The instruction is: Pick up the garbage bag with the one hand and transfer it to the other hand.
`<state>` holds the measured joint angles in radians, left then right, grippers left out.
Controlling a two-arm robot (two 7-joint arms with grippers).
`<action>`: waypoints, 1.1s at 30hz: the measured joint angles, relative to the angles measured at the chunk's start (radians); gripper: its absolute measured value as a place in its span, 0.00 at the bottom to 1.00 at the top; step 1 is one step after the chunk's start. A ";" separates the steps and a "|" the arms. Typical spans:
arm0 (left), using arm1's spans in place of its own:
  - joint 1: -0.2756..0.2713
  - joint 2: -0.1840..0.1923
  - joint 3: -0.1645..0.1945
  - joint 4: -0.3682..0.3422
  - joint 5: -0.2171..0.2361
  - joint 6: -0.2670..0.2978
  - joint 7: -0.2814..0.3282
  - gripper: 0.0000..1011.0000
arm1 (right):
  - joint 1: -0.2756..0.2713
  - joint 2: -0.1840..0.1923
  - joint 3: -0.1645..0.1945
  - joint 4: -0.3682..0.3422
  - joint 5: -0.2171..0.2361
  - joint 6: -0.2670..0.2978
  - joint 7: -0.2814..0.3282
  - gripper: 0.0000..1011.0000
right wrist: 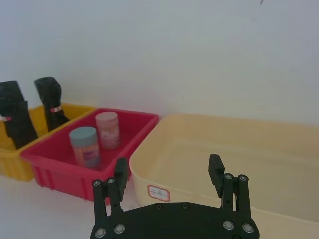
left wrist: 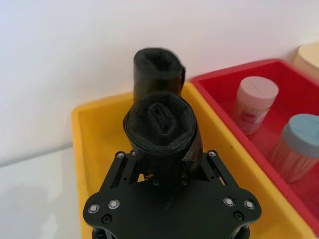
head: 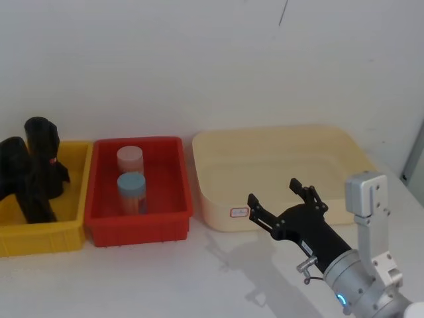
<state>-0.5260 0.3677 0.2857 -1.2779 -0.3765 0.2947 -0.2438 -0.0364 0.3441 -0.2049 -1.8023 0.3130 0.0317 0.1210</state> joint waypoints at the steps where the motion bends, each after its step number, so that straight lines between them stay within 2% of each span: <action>1: -0.001 0.004 -0.001 -0.014 -0.001 0.004 -0.008 0.39 | 0.001 0.003 0.001 -0.001 0.003 0.000 0.006 0.99; 6: -0.008 0.009 -0.008 -0.043 -0.008 0.015 -0.025 0.37 | 0.012 0.024 0.007 -0.008 0.030 0.008 0.058 0.99; 14: -0.037 0.016 -0.027 -0.096 -0.059 0.037 -0.086 0.37 | 0.030 0.074 0.017 -0.026 0.079 0.033 0.151 0.99; 25: -0.081 0.015 -0.037 -0.120 -0.142 0.073 -0.192 0.37 | 0.052 0.172 0.027 -0.055 0.151 0.078 0.304 0.99; 33: -0.122 0.014 -0.019 -0.104 -0.198 0.103 -0.292 0.37 | 0.068 0.244 0.026 -0.075 0.193 0.105 0.410 0.99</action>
<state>-0.6484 0.3814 0.2662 -1.3819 -0.5750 0.3974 -0.5357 0.0312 0.5880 -0.1789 -1.8777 0.5064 0.1370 0.5311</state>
